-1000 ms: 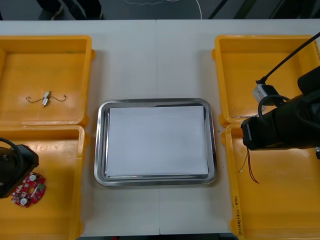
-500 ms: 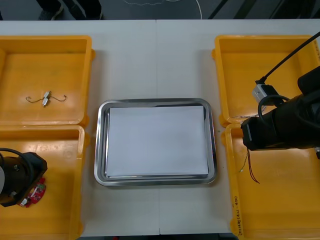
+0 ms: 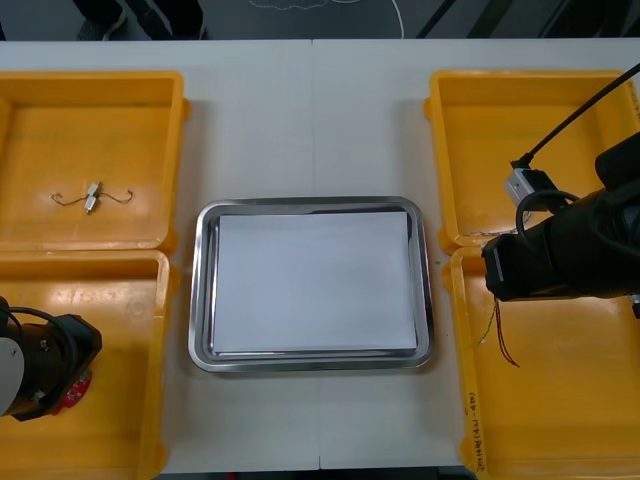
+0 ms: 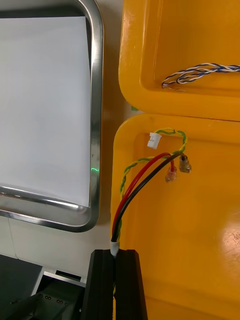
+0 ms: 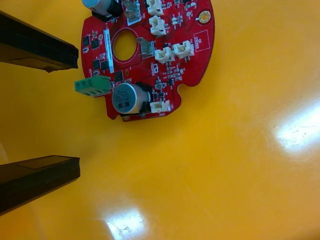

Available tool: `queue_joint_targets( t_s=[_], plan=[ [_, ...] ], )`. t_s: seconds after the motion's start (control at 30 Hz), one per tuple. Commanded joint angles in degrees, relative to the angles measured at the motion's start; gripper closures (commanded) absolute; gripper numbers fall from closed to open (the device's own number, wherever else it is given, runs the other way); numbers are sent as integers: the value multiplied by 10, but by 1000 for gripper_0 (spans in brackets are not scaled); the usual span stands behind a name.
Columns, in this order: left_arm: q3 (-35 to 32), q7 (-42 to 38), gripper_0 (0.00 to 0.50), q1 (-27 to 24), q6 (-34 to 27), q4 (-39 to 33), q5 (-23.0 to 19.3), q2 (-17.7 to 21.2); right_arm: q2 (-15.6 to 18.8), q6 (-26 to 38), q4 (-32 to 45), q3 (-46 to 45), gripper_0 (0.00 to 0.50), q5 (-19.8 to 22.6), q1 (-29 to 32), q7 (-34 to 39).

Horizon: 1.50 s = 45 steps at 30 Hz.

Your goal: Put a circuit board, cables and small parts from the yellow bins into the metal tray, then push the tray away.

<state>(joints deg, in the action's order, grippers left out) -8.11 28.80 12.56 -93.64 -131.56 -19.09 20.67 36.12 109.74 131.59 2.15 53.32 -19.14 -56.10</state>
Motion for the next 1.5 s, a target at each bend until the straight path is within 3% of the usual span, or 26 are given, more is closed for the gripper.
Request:
queue_joint_targets(
  t_s=[0.03, 1.5],
  plan=[
    [8, -38, 0, 15, 16, 12, 1, -6, 4, 3, 3, 5, 500, -7, -4, -19],
    [20, -36, 4, 14, 30, 46, 5, -6, 4, 3, 3, 5, 500, -6, -4, -20]
  ],
)
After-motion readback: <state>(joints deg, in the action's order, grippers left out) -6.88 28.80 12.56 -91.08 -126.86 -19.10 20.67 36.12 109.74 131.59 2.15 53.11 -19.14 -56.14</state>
